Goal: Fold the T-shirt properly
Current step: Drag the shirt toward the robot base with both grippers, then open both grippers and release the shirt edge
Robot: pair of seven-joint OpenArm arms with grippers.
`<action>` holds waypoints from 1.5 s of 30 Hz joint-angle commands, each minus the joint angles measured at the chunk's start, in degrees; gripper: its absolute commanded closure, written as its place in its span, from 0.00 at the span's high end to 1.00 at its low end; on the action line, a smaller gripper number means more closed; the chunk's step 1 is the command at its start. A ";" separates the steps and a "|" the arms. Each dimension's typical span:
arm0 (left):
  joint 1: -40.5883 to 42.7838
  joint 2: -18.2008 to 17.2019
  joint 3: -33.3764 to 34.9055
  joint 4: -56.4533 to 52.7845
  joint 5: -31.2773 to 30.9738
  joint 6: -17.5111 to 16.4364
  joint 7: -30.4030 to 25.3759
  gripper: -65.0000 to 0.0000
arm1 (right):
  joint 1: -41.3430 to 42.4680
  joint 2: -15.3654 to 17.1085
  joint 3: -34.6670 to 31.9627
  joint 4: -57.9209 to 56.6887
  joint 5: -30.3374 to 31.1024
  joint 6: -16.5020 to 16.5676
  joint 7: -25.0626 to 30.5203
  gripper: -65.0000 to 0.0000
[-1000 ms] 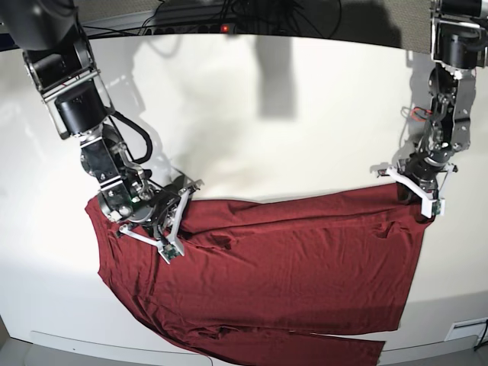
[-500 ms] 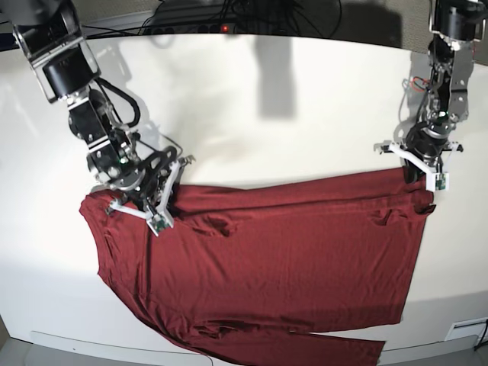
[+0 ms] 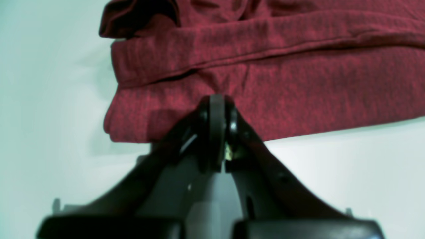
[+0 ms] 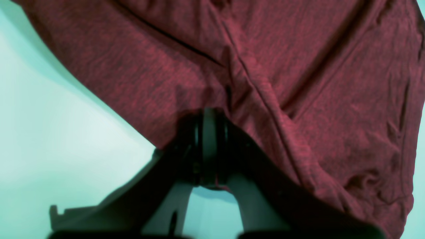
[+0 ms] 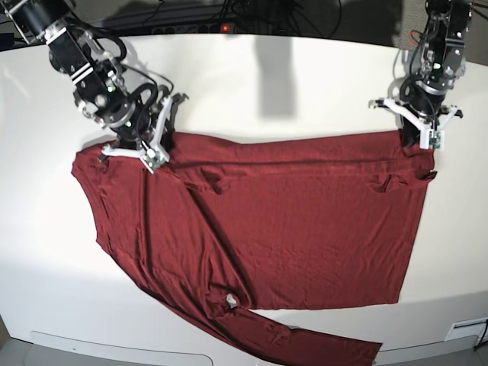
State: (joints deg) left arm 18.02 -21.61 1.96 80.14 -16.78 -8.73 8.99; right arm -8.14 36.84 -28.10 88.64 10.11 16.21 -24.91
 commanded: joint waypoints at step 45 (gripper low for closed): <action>21.42 -0.02 -0.55 17.94 6.32 0.00 0.46 0.00 | -32.68 1.88 7.82 17.27 -16.04 -15.80 -4.83 0.00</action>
State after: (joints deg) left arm 39.05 -21.23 1.43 97.32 -10.28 -7.88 10.26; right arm -40.14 37.82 -20.45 105.75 -6.92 0.64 -27.59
